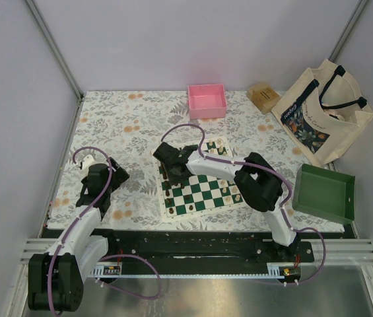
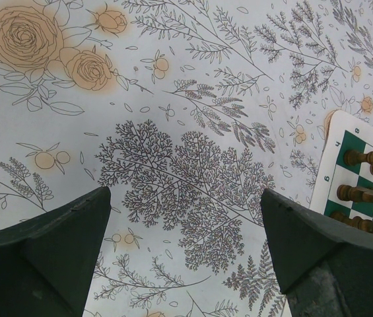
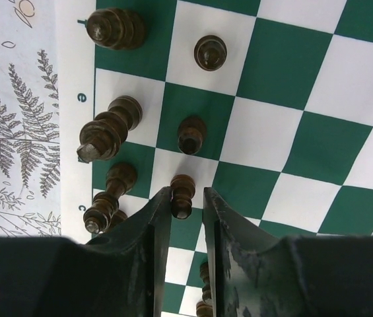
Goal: Set up the chess pieces on the board
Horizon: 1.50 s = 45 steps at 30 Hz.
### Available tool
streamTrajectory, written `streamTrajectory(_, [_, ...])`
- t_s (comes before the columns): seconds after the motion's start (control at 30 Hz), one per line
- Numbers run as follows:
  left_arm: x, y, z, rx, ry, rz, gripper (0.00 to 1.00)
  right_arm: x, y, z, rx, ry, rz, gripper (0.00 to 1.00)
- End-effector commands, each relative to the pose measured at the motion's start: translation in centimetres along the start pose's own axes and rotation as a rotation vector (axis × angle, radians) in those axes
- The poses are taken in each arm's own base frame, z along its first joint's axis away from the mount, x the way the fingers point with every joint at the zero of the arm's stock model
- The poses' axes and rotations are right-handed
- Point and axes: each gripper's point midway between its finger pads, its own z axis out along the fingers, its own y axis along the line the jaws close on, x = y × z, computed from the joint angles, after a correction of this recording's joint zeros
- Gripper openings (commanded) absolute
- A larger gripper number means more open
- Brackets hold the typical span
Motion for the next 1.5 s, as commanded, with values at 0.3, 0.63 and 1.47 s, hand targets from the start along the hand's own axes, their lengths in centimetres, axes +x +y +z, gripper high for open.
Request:
streamTrajectory(0.3, [-1.0, -0.8, 0.1, 0.026, -0.033, -0.002, 0.99, -2.2, 1.4, -2.6, -0.057, -0.055, -0.021, 0.44])
streamTrajectory(0.63, [-1.0, -0.8, 0.1, 0.028, -0.035, -0.002, 0.99, -2.6, 0.8, -5.7, -0.072, -0.098, -0.015, 0.49])
streamTrajectory(1.47, [-1.0, -0.9, 0.0, 0.034, -0.035, -0.003, 0.99, 0.6, -0.4, -2.7, -0.02, -0.002, -0.005, 0.43])
